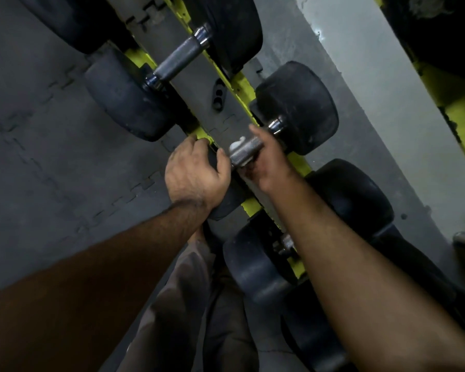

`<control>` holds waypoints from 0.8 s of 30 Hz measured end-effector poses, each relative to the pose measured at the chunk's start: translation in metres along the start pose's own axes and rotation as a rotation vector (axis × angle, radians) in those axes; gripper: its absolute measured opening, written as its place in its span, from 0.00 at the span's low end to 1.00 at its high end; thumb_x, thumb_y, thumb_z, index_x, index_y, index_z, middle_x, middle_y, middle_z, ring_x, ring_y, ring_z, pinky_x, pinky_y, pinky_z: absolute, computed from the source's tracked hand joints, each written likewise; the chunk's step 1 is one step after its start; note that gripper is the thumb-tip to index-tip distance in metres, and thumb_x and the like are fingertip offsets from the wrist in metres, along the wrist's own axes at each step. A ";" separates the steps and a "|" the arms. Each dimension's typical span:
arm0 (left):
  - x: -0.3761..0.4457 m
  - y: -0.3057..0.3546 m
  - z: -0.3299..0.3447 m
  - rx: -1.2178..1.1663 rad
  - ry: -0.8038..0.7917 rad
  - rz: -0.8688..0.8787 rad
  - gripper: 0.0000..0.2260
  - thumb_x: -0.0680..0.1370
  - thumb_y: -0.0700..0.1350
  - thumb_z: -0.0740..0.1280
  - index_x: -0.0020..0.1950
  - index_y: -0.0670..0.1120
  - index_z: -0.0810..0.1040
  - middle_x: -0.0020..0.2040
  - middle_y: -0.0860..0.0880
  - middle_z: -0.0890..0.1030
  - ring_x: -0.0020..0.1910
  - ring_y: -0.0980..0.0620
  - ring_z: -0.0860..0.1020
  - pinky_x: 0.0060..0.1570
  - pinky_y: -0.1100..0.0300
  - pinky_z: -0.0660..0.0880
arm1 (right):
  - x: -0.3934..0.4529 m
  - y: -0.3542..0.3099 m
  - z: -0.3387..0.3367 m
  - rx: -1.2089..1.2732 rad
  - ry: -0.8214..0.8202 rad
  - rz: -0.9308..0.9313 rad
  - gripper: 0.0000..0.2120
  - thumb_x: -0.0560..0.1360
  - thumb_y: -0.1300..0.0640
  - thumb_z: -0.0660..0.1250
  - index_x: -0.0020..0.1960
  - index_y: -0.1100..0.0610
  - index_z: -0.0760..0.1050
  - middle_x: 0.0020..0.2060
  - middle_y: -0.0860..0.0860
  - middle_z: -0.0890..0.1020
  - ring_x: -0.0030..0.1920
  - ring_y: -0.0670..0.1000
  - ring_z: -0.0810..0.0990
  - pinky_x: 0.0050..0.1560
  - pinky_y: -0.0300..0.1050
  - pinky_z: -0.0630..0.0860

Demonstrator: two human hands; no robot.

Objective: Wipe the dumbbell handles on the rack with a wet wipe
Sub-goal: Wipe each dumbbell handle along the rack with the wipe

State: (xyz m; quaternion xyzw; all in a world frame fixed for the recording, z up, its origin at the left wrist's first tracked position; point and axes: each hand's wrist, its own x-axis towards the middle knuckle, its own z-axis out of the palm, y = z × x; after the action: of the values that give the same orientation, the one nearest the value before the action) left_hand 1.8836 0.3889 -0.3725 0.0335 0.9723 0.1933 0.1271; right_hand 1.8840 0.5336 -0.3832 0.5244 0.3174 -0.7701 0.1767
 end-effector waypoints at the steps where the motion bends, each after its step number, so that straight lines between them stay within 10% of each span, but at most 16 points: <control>1: 0.001 -0.001 0.001 -0.002 0.001 -0.001 0.22 0.77 0.58 0.56 0.53 0.42 0.80 0.57 0.43 0.80 0.57 0.43 0.77 0.54 0.47 0.75 | 0.004 -0.005 0.001 0.081 0.017 -0.025 0.11 0.79 0.48 0.65 0.44 0.55 0.74 0.36 0.53 0.79 0.38 0.51 0.79 0.39 0.42 0.78; 24: -0.002 0.003 0.000 0.001 0.006 -0.004 0.22 0.76 0.58 0.56 0.54 0.43 0.80 0.59 0.44 0.80 0.58 0.44 0.77 0.56 0.49 0.75 | 0.016 -0.001 0.009 0.242 0.035 -0.098 0.07 0.80 0.62 0.64 0.43 0.57 0.72 0.38 0.52 0.74 0.39 0.49 0.76 0.42 0.43 0.74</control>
State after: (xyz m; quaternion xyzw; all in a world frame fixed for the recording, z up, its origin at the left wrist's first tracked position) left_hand 1.8851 0.3911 -0.3710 0.0310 0.9728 0.1925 0.1247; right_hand 1.8711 0.5293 -0.3958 0.5391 0.2505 -0.8011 0.0686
